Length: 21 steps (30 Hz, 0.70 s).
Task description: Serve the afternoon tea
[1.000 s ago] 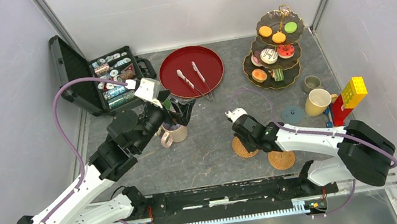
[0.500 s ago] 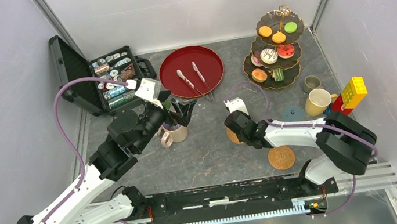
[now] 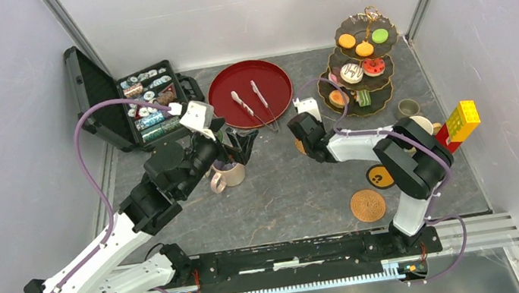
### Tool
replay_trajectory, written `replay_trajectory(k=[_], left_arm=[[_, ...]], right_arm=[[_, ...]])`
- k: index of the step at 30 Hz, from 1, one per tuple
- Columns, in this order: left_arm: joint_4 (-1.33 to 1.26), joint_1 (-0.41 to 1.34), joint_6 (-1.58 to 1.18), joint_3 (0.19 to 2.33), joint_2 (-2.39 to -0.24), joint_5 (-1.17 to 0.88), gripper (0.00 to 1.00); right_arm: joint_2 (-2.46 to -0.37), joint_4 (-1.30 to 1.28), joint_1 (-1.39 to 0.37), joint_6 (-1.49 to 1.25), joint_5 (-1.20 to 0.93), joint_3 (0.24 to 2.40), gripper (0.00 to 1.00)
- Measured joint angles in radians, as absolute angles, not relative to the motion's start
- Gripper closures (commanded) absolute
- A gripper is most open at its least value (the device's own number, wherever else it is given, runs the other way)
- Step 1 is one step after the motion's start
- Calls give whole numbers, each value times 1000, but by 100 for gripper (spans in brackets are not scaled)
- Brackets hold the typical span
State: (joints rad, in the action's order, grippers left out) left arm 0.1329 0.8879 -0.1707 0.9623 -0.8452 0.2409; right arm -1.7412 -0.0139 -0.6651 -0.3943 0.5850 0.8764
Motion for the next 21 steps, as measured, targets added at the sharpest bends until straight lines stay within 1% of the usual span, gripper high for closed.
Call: replay_trajectory(k=[7, 13, 16, 18, 21], left_arm=[[133, 888, -171, 962, -850, 249, 0], [133, 888, -171, 962, -860, 254, 0], [133, 888, -171, 962, -862, 255, 0], [133, 888, -171, 962, -862, 255, 0], [133, 888, -171, 962, -862, 255, 0]], right_arm=[[-1784, 10, -624, -358, 573, 920, 88], [-1803, 14, -600, -328, 549, 951, 82], [-1804, 8, -596, -314, 532, 973, 75], [-1797, 4, -596, -307, 517, 988, 67], [-1745, -10, -599, -294, 486, 995, 52]])
